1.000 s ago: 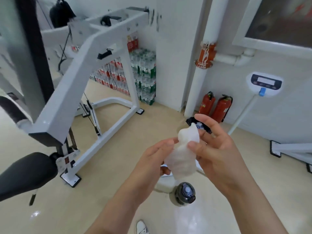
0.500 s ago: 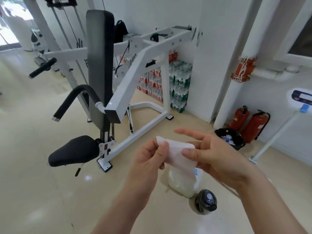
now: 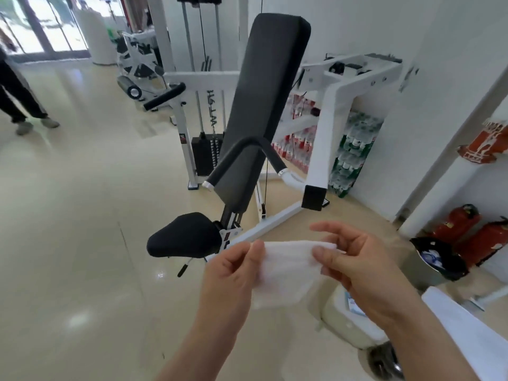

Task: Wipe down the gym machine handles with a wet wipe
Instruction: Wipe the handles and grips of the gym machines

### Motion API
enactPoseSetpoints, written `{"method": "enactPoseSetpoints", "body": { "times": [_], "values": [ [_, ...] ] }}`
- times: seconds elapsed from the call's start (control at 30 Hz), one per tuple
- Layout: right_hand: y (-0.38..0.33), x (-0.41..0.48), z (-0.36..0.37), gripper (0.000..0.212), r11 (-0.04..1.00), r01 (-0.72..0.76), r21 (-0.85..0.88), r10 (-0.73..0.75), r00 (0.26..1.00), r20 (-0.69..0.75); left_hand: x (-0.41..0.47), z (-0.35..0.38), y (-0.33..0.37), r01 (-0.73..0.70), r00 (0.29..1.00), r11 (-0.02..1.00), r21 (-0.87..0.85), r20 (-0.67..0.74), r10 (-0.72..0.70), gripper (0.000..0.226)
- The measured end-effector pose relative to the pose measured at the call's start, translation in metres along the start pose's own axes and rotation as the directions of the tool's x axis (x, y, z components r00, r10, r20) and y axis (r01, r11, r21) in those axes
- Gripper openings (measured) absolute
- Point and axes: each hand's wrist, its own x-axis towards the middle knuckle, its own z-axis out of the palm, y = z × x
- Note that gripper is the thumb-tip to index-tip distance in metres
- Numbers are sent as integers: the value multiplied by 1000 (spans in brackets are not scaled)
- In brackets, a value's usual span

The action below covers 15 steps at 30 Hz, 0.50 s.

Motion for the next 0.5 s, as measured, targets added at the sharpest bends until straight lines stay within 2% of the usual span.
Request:
{"method": "enactPoseSetpoints", "body": {
  "times": [0.13, 0.2, 0.27, 0.37, 0.43, 0.5],
  "values": [
    [-5, 16, 67, 43, 968, 114, -222, -133, 988, -73, 23, -69, 1, 18, 999, 1000, -17, -26, -19, 14],
    [-12, 25, 90, 44, 955, 136, -262, -150, 988, -33, 42, -93, 1, 48, 998, 991, -128, -28, -52, 25],
    [-22, 36, 110, 45, 940, 140, -310, -129, 990, 56, 61, -109, 3, 77, 993, 982, -174, 97, -61, 27],
    [-33, 57, 135, 48, 927, 152, -342, -101, 982, 162, 87, -118, 2, 77, 921, 997, -16, 385, -65, 25],
    [-32, 77, 147, 48, 915, 178, -363, -116, 976, 186, 103, -122, -1, -9, 912, 996, 94, 410, -30, 21],
    [-28, 101, 153, 52, 899, 186, -396, -100, 969, 226, 122, -131, -5, -61, 929, 988, 144, 371, 3, 32]
  ]
}}
